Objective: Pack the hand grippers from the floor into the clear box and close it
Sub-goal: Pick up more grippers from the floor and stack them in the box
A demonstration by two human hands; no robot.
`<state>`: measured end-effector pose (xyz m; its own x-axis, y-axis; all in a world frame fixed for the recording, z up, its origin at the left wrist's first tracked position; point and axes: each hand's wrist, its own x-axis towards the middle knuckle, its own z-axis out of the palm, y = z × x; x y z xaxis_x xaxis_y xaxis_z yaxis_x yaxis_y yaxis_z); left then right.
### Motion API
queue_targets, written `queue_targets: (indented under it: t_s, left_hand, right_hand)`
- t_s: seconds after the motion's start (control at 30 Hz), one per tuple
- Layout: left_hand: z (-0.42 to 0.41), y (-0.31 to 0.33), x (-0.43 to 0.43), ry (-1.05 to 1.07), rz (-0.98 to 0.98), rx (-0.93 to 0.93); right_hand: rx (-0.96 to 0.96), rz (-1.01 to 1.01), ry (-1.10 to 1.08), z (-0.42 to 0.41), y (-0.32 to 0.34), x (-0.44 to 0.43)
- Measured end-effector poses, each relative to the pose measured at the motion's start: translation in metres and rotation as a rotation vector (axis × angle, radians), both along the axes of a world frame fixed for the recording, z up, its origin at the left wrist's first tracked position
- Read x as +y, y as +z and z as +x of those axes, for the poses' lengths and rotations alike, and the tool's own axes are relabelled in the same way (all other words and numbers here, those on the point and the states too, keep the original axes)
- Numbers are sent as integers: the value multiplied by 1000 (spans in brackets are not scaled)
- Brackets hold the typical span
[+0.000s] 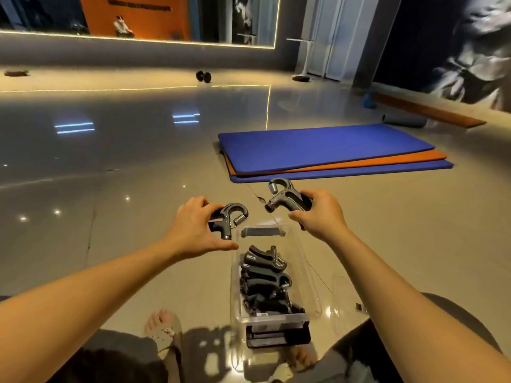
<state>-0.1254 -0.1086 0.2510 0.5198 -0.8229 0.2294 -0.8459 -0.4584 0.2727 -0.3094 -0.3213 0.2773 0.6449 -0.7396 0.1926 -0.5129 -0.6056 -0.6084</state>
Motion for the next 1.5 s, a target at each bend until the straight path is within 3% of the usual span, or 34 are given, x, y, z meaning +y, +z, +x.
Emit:
queue_targets:
  t_s: [0.23, 0.37, 0.83, 1.27, 1.5]
  left_hand:
    - [7, -63, -72, -142, 135, 86]
    - [4, -112, -109, -240, 234, 110]
    - [-14, -231, -160, -312, 386, 231]
    - [-6, -255, -170, -408, 558, 278]
    - [-10, -253, -168, -448, 541, 332]
  right_hand:
    - [41, 40, -102, -18, -43, -48]
    - [163, 49, -159, -30, -83, -77]
    - [189, 154, -237, -30, -137, -124]
    - [220, 156, -186, -11, -141, -125]
    - [234, 152, -173, -9, -141, -120]
